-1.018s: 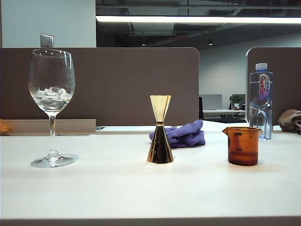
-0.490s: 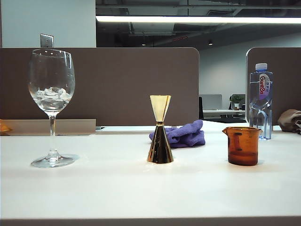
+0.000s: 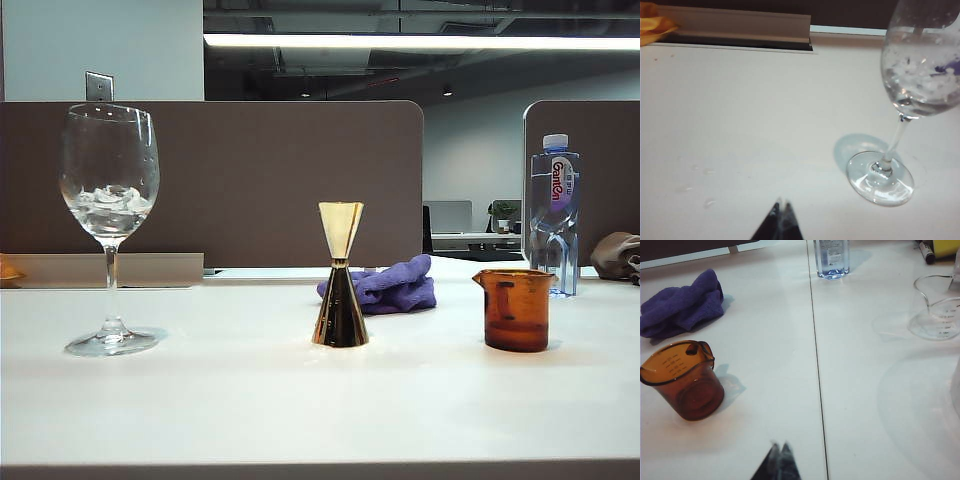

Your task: Pick up the small amber measuring cup and pour the water in it into the jigger, then pick up the jigger and pour the water in it into the wine glass.

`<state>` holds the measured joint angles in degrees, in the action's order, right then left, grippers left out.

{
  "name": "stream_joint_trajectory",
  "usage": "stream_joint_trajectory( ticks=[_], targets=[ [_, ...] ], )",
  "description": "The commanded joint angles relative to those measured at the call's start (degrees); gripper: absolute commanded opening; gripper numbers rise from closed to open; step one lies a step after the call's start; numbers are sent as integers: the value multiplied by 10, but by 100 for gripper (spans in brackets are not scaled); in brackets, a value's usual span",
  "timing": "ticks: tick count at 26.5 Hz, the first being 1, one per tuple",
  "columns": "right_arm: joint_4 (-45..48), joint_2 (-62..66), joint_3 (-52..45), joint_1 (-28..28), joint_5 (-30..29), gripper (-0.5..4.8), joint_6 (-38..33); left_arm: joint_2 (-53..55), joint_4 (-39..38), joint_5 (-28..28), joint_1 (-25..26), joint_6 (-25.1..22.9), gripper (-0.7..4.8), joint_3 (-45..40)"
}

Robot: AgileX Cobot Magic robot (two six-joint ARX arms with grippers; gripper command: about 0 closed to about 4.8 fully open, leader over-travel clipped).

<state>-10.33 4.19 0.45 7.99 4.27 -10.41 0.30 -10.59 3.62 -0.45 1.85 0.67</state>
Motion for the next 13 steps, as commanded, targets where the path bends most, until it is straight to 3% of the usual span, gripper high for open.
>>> stream_joint_trajectory(
  ticks=[1,6,13],
  targets=[
    [2,-2,-4,1,-1,-5,2,7,-63,2,-12,2,-2,43],
    [1,-2,-4,1,-1,-5,2,67,-211,0,-18,1,-2,184],
    [1,-2,-4,1,-1,-5,2,171,-220,1,-17,1,-2,415]
  ],
)
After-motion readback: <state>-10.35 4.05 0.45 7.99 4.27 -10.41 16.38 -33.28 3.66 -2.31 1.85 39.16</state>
